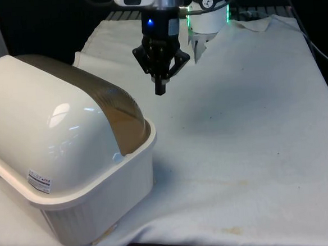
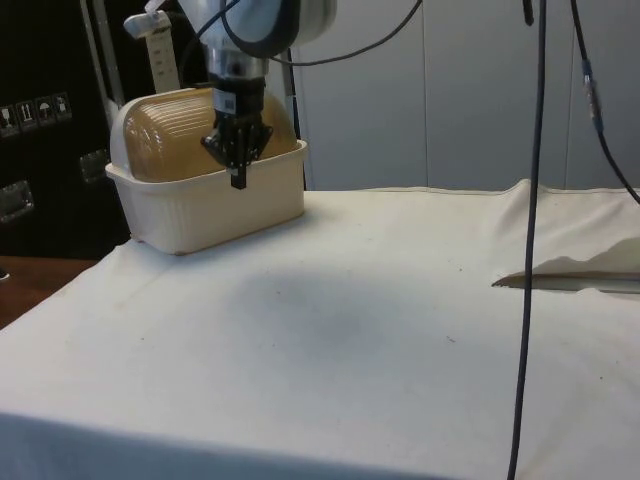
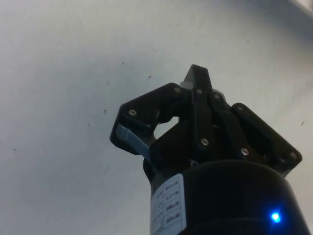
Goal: Open the lid, then close it.
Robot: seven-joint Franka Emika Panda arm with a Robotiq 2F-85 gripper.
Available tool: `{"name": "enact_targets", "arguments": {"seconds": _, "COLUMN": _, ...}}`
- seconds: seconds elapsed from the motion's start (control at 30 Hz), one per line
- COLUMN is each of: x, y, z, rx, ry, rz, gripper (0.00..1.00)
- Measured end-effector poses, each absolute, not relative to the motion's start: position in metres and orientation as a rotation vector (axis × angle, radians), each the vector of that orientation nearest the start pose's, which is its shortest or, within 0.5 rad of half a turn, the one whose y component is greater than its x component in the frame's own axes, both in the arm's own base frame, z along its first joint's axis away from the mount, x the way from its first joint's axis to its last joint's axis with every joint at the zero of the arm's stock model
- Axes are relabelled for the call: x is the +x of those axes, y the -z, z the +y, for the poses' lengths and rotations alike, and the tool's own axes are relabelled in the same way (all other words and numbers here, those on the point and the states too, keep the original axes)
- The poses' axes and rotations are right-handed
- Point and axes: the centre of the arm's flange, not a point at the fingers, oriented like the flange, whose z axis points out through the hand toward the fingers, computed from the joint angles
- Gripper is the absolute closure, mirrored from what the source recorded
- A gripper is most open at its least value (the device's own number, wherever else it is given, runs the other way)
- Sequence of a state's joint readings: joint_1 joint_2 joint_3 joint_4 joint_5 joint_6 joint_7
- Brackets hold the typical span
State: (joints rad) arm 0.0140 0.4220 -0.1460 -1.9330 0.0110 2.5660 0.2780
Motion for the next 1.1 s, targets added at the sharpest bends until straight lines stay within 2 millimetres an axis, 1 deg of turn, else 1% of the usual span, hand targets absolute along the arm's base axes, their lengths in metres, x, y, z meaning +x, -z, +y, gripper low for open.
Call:
{"name": "enact_targets", "arguments": {"seconds": 0.67, "x": 0.638, "y": -0.294, "z": -0.114, "rx": -3.102, "ry": 0.378, "rz": 0.716, "gripper": 1.0}}
{"name": "enact_targets", "arguments": {"seconds": 1.1, "x": 0.638, "y": -0.296, "z": -0.129, "rx": -3.095, "ry": 0.409, "rz": 0.779, "gripper": 1.0}}
